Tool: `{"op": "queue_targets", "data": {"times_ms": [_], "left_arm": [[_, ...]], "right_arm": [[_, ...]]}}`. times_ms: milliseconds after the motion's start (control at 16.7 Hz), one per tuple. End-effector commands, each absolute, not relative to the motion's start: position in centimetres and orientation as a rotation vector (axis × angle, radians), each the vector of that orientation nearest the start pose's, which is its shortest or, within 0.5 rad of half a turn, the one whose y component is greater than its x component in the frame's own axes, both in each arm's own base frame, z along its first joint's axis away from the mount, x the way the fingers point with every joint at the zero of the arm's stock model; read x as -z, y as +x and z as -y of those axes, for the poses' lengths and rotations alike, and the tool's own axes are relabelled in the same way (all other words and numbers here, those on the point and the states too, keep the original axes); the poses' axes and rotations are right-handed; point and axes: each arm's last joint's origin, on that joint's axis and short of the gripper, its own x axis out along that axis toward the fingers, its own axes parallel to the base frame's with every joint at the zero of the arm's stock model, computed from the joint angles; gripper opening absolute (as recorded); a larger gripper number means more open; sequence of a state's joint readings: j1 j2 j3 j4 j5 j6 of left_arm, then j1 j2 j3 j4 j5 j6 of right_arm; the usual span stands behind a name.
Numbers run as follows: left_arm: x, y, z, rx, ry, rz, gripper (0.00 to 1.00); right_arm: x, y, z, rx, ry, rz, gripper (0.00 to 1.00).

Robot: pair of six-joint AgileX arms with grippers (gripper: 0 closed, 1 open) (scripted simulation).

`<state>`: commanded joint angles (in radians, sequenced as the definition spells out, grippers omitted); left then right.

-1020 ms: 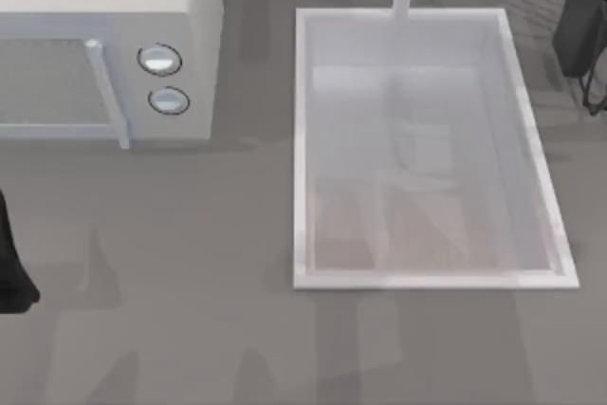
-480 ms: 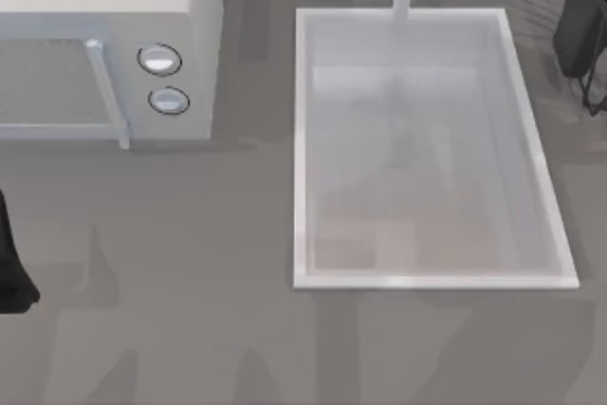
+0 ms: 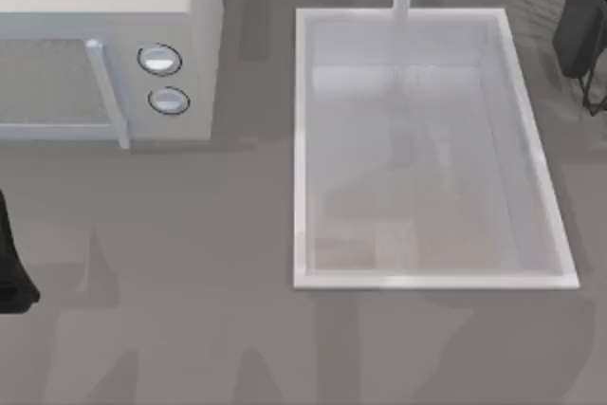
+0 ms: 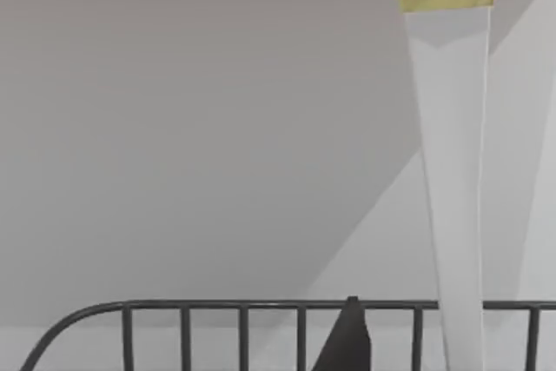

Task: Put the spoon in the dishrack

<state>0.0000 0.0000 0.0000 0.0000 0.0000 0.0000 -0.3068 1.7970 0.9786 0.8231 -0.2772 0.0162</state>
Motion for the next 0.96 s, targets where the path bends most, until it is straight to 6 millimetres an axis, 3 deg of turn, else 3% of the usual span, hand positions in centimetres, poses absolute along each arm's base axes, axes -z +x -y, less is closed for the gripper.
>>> {"op": "queue_targets", "data": {"times_ms": [600, 960], "left_arm": [[-16.0, 10.57, 0.12, 0.0, 0.0, 0.0, 1.0], [-16.0, 10.57, 0.12, 0.0, 0.0, 0.0, 1.0]], "right_arm": [[-21.9, 37.87, 10.77, 0.01, 0.0, 0.0, 0.98], [-21.9, 37.87, 10.77, 0.01, 0.0, 0.0, 1.0]]}}
